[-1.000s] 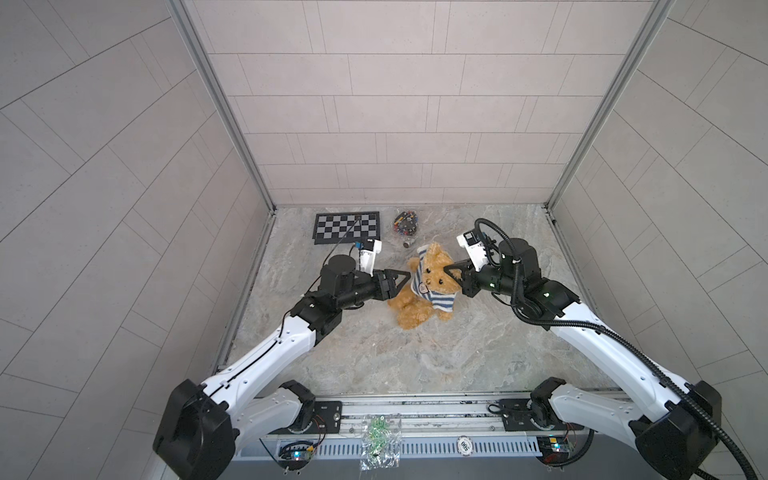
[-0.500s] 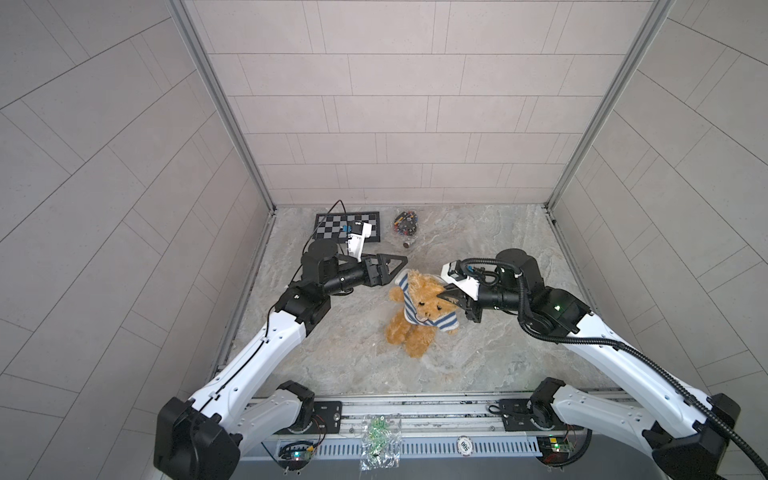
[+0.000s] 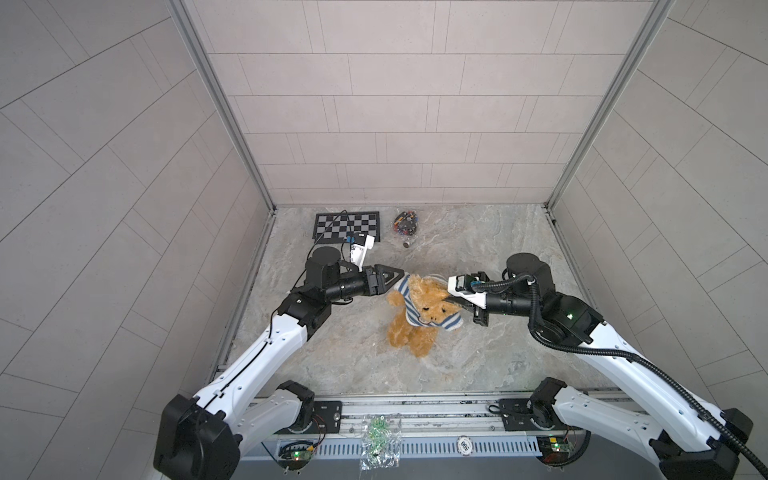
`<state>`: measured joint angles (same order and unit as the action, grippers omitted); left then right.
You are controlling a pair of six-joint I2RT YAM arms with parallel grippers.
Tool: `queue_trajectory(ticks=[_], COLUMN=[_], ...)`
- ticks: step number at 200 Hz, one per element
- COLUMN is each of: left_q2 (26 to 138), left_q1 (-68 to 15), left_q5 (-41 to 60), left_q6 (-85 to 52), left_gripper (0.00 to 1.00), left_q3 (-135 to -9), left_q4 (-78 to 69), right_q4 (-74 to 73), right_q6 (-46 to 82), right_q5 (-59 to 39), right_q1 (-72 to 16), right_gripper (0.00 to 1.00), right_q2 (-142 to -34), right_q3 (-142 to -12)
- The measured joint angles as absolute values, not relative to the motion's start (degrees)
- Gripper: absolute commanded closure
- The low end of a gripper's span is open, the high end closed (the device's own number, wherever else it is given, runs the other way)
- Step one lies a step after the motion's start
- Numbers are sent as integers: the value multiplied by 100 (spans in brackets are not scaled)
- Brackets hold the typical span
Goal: Dress the teddy bear
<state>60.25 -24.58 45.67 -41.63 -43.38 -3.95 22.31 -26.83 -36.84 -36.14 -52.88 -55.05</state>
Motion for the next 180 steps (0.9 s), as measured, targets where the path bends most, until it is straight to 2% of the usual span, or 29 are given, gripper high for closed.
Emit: queue_trajectory(ticks=[27, 58, 80, 180], left_q2=[6010, 6010, 6010, 6396], left_q1=[-2617, -2786, -2816, -2727], left_q5=[4622, 4641, 4648, 4025], left_q6=[-4226, -4287, -4289, -4136], left_gripper=[54, 76, 100, 100], left_q3=[-4272, -4270, -4252, -3625], left_q4=[-414, -523, -585, -349], right_q4=[2200, 2224, 2257, 2314], right_q6=[-2742, -2829, -2899, -3173], right_q5=[-3712, -3704, -3658, -3293], right_q1=[-3660, -3697, -3734, -4014], right_gripper=[100, 100, 100, 100], right_q2=[-5290, -5315, -5317, -4860], right_q3=[-5505, -5516, -5524, -5527])
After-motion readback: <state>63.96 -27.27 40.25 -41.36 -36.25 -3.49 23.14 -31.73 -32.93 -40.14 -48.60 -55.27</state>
